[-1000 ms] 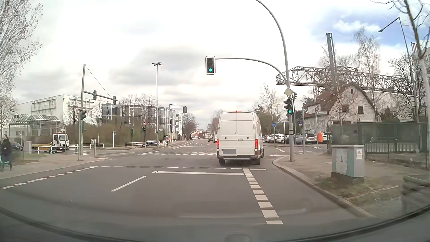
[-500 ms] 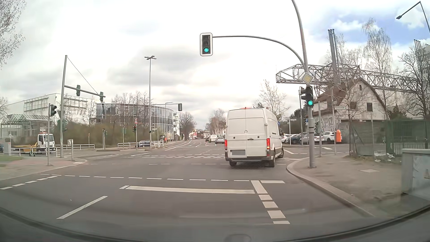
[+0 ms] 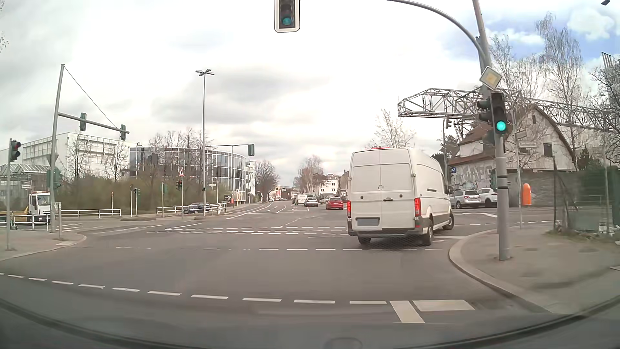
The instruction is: Follow the waypoints while adhering to traffic rules and regulations
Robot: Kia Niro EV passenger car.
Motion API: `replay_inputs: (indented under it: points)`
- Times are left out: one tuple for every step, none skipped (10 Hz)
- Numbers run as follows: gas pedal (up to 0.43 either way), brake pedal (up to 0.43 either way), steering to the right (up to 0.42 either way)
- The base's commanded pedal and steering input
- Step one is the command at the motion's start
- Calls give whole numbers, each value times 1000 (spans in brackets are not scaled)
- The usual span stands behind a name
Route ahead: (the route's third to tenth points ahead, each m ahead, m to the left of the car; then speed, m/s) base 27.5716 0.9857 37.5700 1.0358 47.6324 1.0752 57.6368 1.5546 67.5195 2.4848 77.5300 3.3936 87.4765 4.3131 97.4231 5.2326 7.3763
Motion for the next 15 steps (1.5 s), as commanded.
replay_inputs:
  points:
    - [98, 0, 7]
    - [138, 0, 11]
    - [138, 0, 17]
    - [157, 0, 20]
    - [157, 0, 20]
    - [157, 0, 21]
    - [169, 0, 28]
    - [169, 0, 33]
    - [169, 0, 39]
    - [177, 0, 49]
    - [197, 0, 53]
    - [209, 0, 53]
    - [209, 0, 52]
    - [209, 0, 48]
    - [209, 0, 42]
